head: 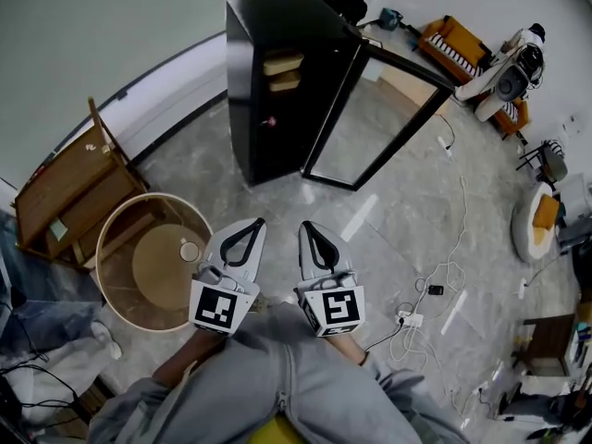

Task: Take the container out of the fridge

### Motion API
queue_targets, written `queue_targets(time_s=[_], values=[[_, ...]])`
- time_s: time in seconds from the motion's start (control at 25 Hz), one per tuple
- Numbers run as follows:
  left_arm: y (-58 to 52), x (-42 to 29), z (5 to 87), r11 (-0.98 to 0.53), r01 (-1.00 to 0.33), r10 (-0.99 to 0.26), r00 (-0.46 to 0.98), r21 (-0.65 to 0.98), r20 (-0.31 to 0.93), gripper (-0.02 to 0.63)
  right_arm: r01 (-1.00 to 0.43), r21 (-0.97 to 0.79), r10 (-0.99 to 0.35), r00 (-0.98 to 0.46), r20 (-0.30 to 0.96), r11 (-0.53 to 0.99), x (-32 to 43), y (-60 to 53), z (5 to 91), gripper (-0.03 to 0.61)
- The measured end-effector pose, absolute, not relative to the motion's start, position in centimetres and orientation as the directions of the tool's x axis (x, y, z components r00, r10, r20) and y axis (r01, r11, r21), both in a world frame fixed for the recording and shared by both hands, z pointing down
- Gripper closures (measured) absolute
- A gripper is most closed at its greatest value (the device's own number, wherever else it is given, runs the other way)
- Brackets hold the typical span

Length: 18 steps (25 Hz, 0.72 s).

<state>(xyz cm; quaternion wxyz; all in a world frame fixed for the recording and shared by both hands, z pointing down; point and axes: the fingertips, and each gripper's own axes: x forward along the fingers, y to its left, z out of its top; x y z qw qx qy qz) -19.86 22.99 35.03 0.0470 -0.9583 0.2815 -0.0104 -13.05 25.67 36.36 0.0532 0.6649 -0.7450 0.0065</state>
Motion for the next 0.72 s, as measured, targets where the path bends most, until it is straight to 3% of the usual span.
queue_targets(time_s=[0.36, 0.72], values=[[20.3, -16.8, 35.6, -0.860, -0.509, -0.509, 0.861, -0.033, -0.012, 0.609, -0.995, 0.054, -0.991, -0.083, 0.109, 0.089, -9.8, 22.4, 37.7, 0.578], [12.4, -12.5, 35.9, -0.822, -0.568, -0.568, 0.823, -0.027, -0.031, 0.609, -0.985, 0.065, -0.983, -0.151, 0.103, 0.158, -5.2, 13.1, 37.9, 0.578]])
